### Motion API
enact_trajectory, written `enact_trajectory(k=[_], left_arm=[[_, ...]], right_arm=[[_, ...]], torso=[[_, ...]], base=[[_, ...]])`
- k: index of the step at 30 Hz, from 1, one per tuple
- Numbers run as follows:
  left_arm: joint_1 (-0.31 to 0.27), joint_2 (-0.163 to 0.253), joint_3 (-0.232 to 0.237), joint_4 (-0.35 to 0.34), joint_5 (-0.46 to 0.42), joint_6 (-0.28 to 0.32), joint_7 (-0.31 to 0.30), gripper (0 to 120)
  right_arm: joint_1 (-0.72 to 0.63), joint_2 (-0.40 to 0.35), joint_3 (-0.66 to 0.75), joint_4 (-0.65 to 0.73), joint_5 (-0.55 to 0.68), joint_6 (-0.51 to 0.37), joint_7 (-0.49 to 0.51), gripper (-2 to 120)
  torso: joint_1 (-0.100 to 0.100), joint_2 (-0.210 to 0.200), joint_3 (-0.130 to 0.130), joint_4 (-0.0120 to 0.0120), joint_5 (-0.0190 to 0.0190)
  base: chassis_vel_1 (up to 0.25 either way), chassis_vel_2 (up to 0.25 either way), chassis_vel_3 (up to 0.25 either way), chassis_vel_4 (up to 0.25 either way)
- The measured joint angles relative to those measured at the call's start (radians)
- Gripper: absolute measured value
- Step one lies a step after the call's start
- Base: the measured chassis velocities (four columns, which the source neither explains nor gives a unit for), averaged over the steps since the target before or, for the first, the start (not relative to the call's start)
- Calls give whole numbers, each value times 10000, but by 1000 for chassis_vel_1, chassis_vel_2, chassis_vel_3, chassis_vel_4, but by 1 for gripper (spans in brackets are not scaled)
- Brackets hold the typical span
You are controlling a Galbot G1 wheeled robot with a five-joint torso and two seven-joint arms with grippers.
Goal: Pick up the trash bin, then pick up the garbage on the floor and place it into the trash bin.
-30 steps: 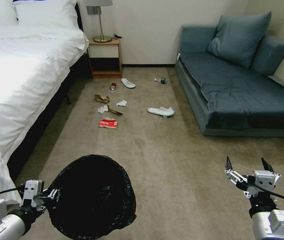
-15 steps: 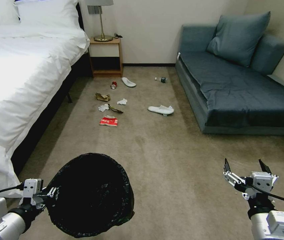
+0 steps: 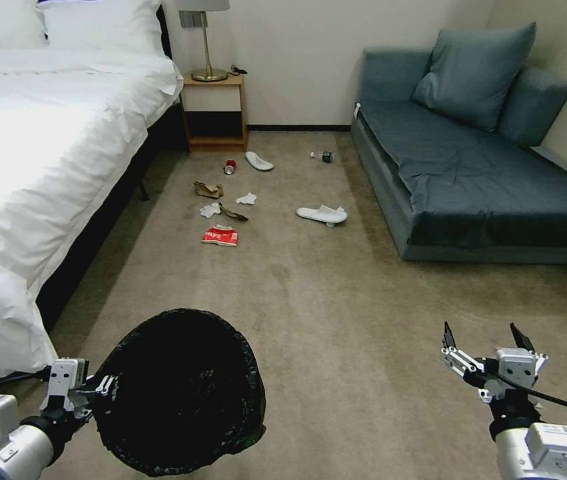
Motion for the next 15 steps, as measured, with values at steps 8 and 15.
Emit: enact_trajectory(k=[8,15], left_arm=[[-109,-41,66,-3,96,-57,-50,2],[-122,-102,-74,-76,47,-24,-64,2]], right_arm=[[21,0,2,-123,294,12,-134,100],[40,0,-57,-250,306,118,-194,100]], torso=[[0,0,0,-1,0],[0,1,-1,0,0]], base=[[0,0,0,0],[-7,6,5,-8]])
